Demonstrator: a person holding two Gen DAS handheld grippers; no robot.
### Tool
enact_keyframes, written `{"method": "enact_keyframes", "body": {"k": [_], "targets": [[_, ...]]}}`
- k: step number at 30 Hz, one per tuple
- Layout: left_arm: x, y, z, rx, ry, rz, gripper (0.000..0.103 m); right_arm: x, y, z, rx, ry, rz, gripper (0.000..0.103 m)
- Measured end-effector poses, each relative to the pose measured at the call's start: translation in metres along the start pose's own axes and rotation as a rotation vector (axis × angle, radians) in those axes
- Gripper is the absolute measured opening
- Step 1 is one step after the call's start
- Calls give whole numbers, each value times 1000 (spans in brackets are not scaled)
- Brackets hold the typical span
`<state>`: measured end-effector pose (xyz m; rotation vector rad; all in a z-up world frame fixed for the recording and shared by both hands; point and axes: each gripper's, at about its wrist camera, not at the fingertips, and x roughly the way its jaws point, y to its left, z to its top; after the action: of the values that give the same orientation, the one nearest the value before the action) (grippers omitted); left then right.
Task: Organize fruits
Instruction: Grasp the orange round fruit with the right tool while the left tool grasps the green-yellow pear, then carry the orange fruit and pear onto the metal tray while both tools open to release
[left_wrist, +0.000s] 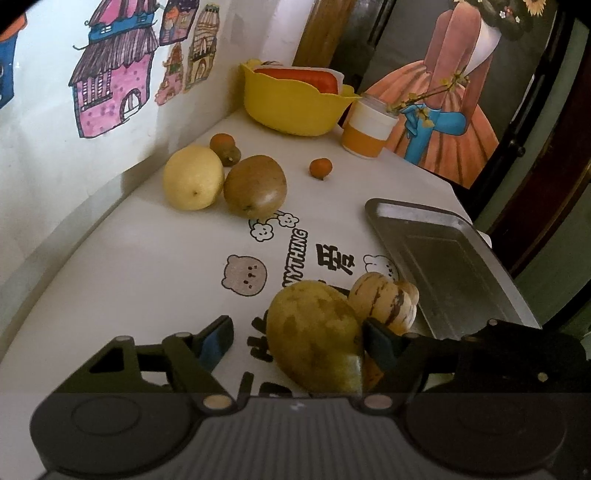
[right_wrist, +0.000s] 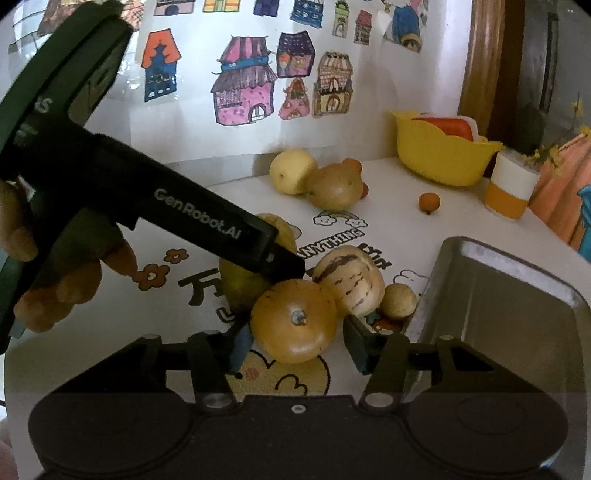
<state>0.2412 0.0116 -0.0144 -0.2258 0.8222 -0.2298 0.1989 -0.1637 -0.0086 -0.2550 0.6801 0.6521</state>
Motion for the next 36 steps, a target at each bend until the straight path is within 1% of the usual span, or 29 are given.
{"method": "enact_keyframes", "body": {"k": [3, 4, 5, 6, 7, 11, 18, 22, 27, 31, 36], "targets": [[-1, 0, -2, 2, -5, 1, 77, 1, -1, 1, 17, -2, 11, 54], [-1, 0, -2, 4, -6, -8, 70, 1, -1, 1, 19, -4, 12, 52], [-2, 0, -3, 4, -5, -34, 66, 1, 0, 0, 21, -7, 15, 51], [-2, 1, -3, -2, -4, -53, 59, 1, 0, 0, 23, -10, 16, 50], [-2, 1, -4, -8, -3, -63, 59, 1, 0, -1, 21, -13, 14, 50], [-3, 0, -5, -11, -9, -60, 58, 1, 1, -2, 29, -22, 14, 49], [-10, 0, -10, -47, -11, -42, 57, -7, 3, -7, 43, -44, 16, 47], [-22, 2, -17, -57, -15, -41, 57, -16, 5, -11, 65, -67, 24, 46], [-39, -3, -18, -52, -42, -36, 57, -37, 2, -13, 116, -111, 30, 46], [-49, -16, -10, -47, -71, -60, 57, -59, -6, -12, 138, -153, 8, 46], [-46, -42, 6, -32, -103, -107, 57, -86, -29, -11, 163, -189, -48, 46]]}}
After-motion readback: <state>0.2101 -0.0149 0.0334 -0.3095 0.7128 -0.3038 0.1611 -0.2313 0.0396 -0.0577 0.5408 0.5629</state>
